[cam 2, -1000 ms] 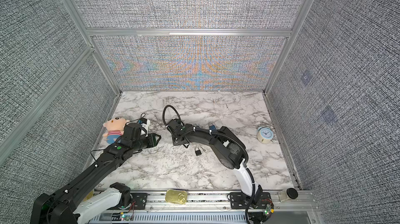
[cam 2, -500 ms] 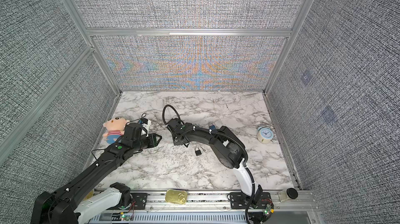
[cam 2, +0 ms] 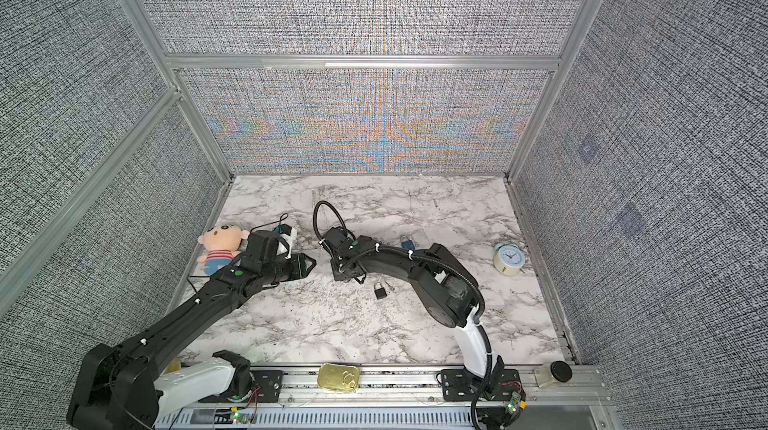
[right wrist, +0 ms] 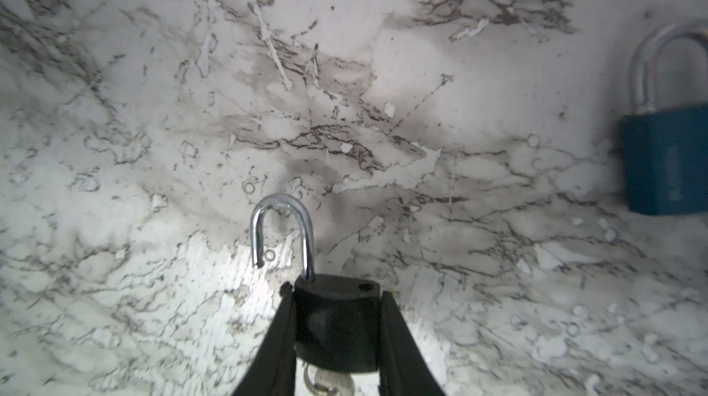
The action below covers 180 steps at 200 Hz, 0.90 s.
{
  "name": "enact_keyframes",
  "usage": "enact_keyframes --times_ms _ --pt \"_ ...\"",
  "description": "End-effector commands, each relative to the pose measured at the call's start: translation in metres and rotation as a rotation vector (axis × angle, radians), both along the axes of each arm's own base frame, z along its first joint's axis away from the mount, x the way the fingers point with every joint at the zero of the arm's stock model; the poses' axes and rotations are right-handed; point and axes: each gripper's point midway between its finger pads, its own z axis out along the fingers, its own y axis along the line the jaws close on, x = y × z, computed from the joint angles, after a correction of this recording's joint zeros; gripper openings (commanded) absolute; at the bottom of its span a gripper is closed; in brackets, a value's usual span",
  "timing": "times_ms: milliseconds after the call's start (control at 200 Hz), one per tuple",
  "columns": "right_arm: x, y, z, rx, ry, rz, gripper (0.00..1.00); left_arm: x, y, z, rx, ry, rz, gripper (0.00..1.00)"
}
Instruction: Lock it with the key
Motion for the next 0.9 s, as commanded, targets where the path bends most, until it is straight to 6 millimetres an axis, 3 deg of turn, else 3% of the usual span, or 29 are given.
enact_keyframes --times_ms 0,470,895 --pt "-0.001 0.004 0.013 0.043 -0.014 0.013 0.2 0.006 -0.006 0.006 -0.029 -0.013 -0.007 0.41" --pt "-0.017 -0.007 0.053 0.156 -0.046 0.035 0.2 0.037 -0.029 0.016 -0.187 -0.05 -0.027 0.41" --pt "-0.021 -0.011 0.071 0.193 -0.071 0.042 0.2 0.027 -0.058 -0.003 -0.318 0.036 -0.182 0.43"
